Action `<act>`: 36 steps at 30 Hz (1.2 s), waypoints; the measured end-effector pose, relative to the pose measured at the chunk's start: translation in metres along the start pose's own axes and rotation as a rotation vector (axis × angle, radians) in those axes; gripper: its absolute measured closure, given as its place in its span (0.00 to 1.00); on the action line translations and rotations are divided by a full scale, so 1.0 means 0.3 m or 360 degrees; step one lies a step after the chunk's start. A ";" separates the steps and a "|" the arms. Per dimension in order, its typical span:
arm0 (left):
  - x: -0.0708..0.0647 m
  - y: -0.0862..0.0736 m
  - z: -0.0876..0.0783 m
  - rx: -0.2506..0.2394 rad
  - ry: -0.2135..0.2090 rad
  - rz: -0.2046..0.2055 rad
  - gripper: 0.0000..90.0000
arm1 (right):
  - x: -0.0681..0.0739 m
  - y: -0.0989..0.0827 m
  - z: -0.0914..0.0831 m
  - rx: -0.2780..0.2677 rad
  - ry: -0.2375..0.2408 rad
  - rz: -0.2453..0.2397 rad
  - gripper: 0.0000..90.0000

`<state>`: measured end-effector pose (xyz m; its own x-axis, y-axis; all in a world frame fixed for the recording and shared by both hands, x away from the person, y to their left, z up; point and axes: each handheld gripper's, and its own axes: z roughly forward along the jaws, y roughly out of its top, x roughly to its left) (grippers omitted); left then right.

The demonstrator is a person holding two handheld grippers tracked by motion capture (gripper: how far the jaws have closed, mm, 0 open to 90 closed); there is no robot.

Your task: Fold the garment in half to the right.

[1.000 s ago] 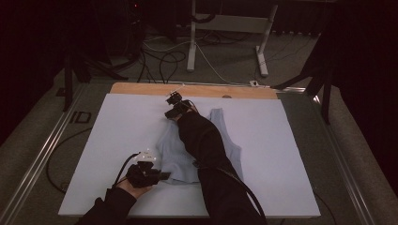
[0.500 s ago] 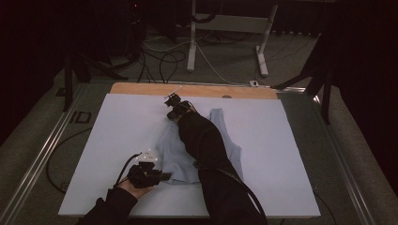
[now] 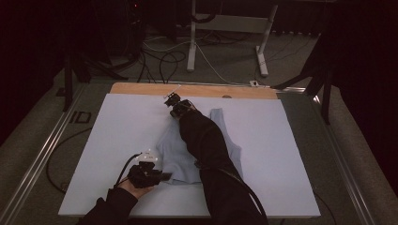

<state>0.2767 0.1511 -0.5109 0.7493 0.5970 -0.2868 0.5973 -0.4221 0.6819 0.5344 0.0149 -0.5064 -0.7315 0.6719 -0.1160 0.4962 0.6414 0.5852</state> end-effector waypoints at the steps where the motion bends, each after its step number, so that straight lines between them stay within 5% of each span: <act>1: -0.001 0.001 0.000 -0.0002 0.0000 0.0003 0.96 | -0.001 0.003 -0.008 -0.0003 -0.0006 -0.0008 0.94; 13: -0.016 0.015 -0.005 -0.0007 0.0013 0.0030 0.96 | -0.029 0.031 -0.116 -0.0100 -0.0026 -0.0031 0.94; 36: -0.128 0.155 -0.032 -0.0033 -0.0007 0.0217 0.96 | -0.116 0.026 -0.331 -0.0251 -0.0037 -0.0012 0.94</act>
<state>0.2731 0.1151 -0.4617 0.8244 0.5319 -0.1933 0.4838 -0.4852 0.7284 0.5172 -0.0402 -0.4183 -0.7232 0.6767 -0.1382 0.4097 0.5814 0.7029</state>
